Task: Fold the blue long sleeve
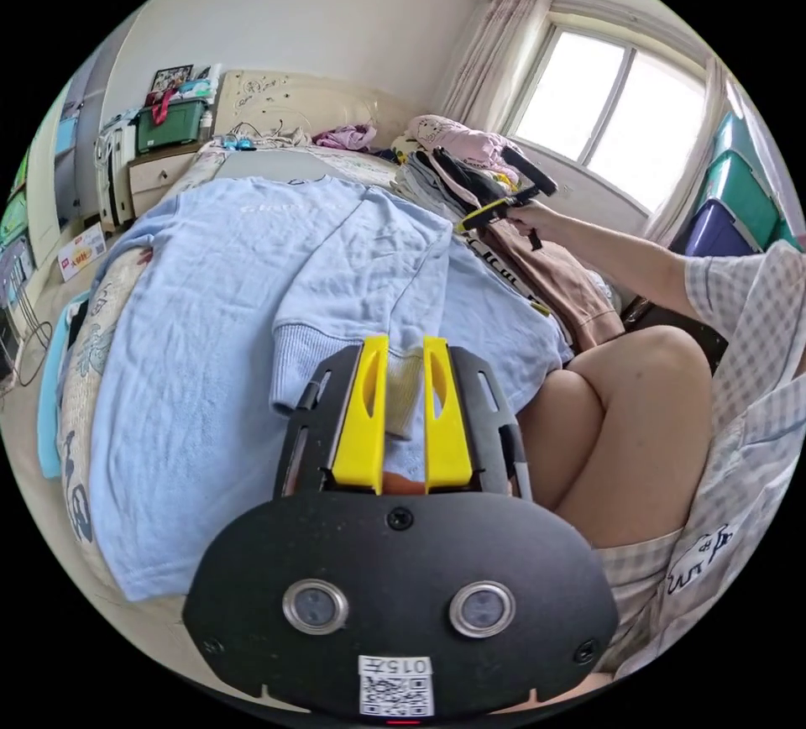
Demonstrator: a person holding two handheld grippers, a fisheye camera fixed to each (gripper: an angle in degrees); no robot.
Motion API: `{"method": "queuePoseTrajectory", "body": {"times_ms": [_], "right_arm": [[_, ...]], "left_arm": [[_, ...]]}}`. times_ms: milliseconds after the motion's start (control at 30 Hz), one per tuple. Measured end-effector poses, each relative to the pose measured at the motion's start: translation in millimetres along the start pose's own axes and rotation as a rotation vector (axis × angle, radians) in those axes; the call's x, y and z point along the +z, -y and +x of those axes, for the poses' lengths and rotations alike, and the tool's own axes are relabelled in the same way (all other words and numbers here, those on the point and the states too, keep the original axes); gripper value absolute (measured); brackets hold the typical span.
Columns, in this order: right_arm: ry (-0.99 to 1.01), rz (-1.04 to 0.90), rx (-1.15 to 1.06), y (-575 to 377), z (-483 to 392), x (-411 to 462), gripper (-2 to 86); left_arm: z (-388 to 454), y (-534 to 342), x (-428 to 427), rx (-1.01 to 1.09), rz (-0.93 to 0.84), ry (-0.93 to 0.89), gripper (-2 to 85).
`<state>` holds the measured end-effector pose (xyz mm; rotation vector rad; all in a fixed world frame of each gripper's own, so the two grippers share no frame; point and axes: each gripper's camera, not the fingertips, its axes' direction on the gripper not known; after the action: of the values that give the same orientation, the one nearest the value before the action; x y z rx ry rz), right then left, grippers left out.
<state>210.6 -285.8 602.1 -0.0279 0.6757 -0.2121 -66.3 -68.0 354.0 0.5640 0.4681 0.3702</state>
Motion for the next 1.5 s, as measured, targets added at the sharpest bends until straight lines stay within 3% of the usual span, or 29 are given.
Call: {"method": "queuePoseTrajectory", "body": {"times_ms": [233, 400, 533, 667, 833, 1000, 1133, 1267, 1500], "right_arm": [[-0.015, -0.040, -0.019, 40.3, 5.4, 29.4, 2.5], [-0.071, -0.042, -0.050, 43.3, -4.7, 33.8, -0.3], [-0.137, -0.063, -0.005, 42.8, -2.7, 47.4, -0.6], [-0.101, -0.038, 0.028, 42.9, 0.0, 41.6, -0.7], [-0.045, -0.010, 0.083, 43.8, 5.9, 26.4, -0.7], [0.105, 0.221, 0.258, 54.9, 45.7, -41.4, 2.2], [0.124, 0.264, 0.183, 96.6, 30.1, -59.6, 3.5], [0.095, 0.184, 0.093, 157.9, -19.3, -42.2, 0.6], [-0.017, 0.138, 0.075, 222.5, -64.5, -7.0, -0.4]], "left_arm": [[12.8, 1.2, -1.6, 0.005, -0.037, -0.029, -0.1], [22.8, 10.7, -25.4, 0.043, 0.035, -0.005, 6.1], [22.0, 12.3, -13.2, 0.064, -0.048, 0.047, 7.4], [21.0, 9.6, -18.8, 0.067, -0.047, 0.058, 0.7], [20.6, 17.2, -26.2, 0.086, -0.066, 0.040, -0.1], [-33.2, 12.7, -85.9, -0.179, 0.166, 0.101, 7.5], [-63.3, 22.8, -68.0, -0.283, 0.048, 0.140, 11.3], [-66.5, 32.7, -49.3, -0.255, -0.004, 0.092, 7.2], [-94.7, 25.8, -69.6, -0.331, 0.060, -0.047, 0.6]]}}
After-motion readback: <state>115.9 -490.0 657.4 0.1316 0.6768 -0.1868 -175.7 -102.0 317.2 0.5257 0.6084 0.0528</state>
